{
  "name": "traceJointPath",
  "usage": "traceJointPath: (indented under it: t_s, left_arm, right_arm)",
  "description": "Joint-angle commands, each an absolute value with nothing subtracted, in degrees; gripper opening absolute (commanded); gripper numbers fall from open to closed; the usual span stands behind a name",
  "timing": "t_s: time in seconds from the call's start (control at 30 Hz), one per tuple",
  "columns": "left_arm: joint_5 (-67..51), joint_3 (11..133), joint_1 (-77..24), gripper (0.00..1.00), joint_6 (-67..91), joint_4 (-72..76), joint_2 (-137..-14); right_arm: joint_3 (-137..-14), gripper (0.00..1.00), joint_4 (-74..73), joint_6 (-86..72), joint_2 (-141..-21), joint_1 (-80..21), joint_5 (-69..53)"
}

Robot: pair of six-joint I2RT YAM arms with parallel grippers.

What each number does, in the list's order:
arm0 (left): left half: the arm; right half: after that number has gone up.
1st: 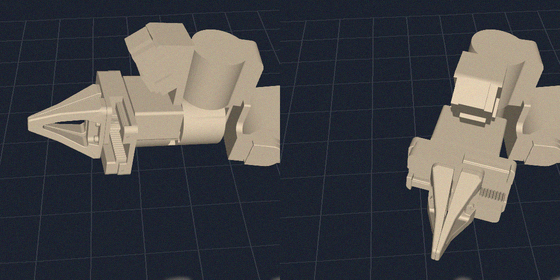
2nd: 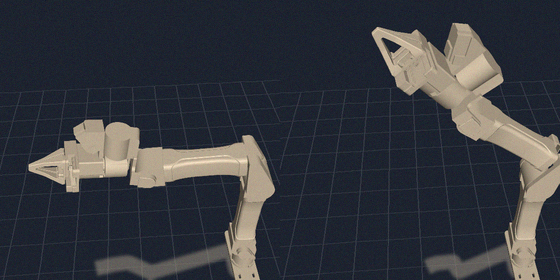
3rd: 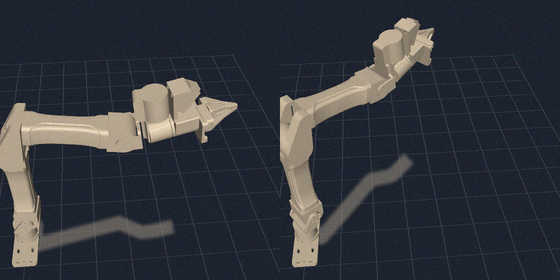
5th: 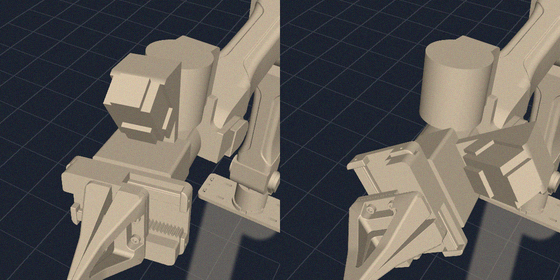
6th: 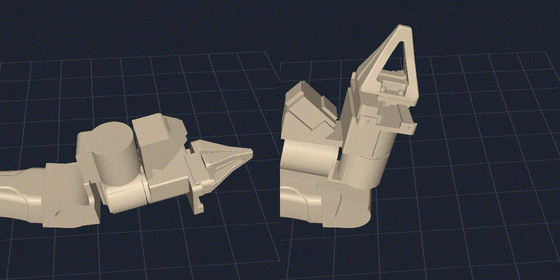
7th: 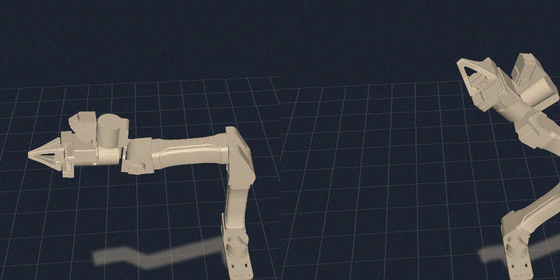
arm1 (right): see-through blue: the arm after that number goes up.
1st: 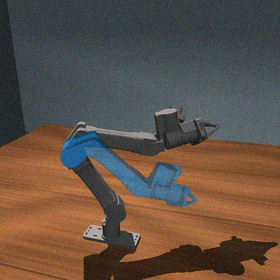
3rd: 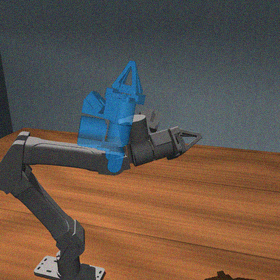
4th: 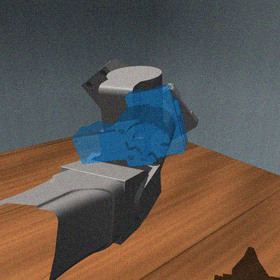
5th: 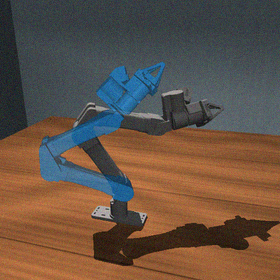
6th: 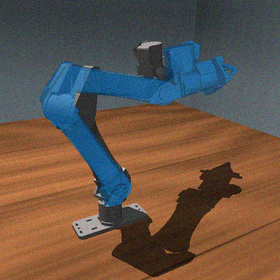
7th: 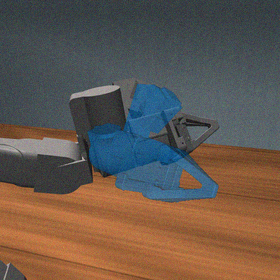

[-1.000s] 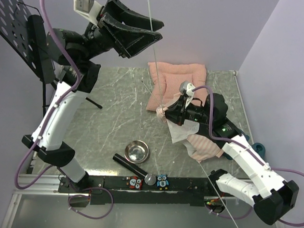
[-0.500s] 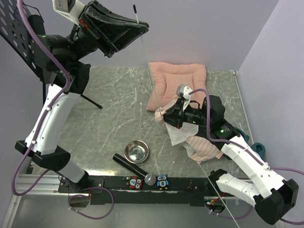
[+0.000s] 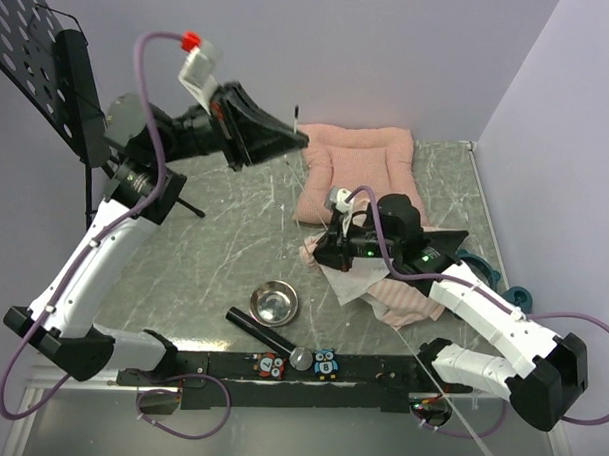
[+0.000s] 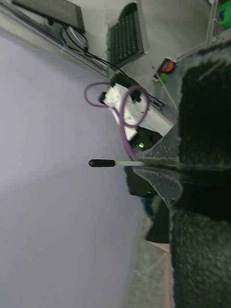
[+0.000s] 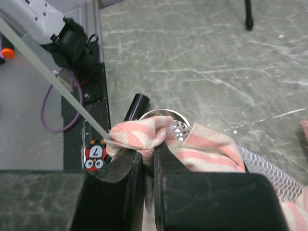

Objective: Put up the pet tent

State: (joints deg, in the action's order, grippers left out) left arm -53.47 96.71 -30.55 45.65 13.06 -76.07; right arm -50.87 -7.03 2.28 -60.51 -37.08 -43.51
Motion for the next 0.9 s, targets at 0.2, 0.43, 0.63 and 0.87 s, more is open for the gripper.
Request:
traceJointPath:
  t_s: [0.2,0.43,0.63,0.87]
  left_arm:
    - [-60.9,78.4,-31.5,0.01,18.0,-22.6,-75.1]
    - [-55.8,69.3,-33.7,0.01,7.3,-29.0,-73.7]
    - [-51.8,62.5,-34.9,0.01,1.0,-31.6,-73.2]
    - [-49.4,59.4,-35.5,0.01,2.3,-28.4,-69.0]
  right_arm:
    - [-60.9,0.00,0.7,0.6,-60.4,-40.2,-44.0]
    - [-62.1,0.00,1.5,0.2,-60.6,-40.5,-42.8]
    - [-61.2,0.00,2.5,0.1,-60.6,-40.5,-42.5]
    - [-57.7,0.04,-5.2,5.6,-56.3,-40.5,-41.7]
